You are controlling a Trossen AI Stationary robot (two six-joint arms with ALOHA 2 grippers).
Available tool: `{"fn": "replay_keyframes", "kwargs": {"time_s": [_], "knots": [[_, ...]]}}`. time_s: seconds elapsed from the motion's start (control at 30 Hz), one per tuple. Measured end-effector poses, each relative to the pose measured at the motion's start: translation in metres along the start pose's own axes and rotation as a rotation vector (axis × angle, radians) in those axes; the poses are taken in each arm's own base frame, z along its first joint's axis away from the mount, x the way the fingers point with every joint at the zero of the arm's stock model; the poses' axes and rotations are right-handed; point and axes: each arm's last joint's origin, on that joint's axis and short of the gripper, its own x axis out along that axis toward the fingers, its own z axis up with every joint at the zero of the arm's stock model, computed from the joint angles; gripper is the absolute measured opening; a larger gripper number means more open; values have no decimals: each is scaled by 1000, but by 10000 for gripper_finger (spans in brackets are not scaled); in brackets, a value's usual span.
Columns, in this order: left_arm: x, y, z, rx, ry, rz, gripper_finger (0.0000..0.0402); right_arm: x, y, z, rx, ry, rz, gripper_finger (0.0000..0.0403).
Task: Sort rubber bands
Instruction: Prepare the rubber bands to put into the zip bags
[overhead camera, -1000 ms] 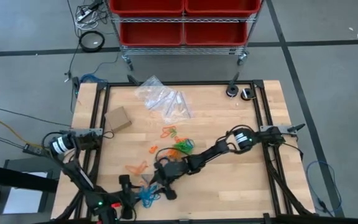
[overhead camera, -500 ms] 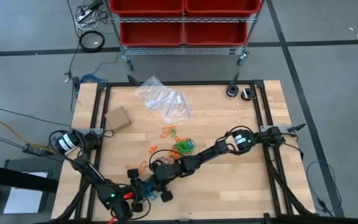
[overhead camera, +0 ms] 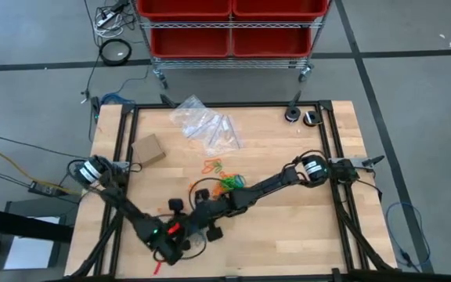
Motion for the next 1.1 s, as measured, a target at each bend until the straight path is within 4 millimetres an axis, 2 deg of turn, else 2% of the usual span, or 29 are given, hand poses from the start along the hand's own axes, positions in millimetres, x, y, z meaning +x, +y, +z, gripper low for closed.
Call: {"fn": "replay_keyframes", "kwargs": {"time_s": [0.17, 0.4, 0.57, 0.67, 0.73, 0.9, 1.1], "knots": [[16, 26, 28, 112, -61, 88, 20, -35, -10, 5, 16, 116, -95, 5], [29, 69, 59, 96, -104, 152, 24, -90, -29, 7, 90, 173, -244, 5], [48, 88, 63, -58, -172, 10, 25, -109, -38, -15, 177, 173, -284, 6], [61, 97, 59, -97, -188, -65, 33, -109, -39, -33, 229, 138, -297, 6], [67, 103, 60, -131, -207, -123, 46, -110, -38, -44, 252, 115, -311, 9], [71, 111, 62, -154, -212, -112, 105, -114, -38, -66, 318, 78, -393, 30], [66, 116, 58, -114, -158, -123, 193, -127, -41, -77, 361, 62, -416, 99]]}}
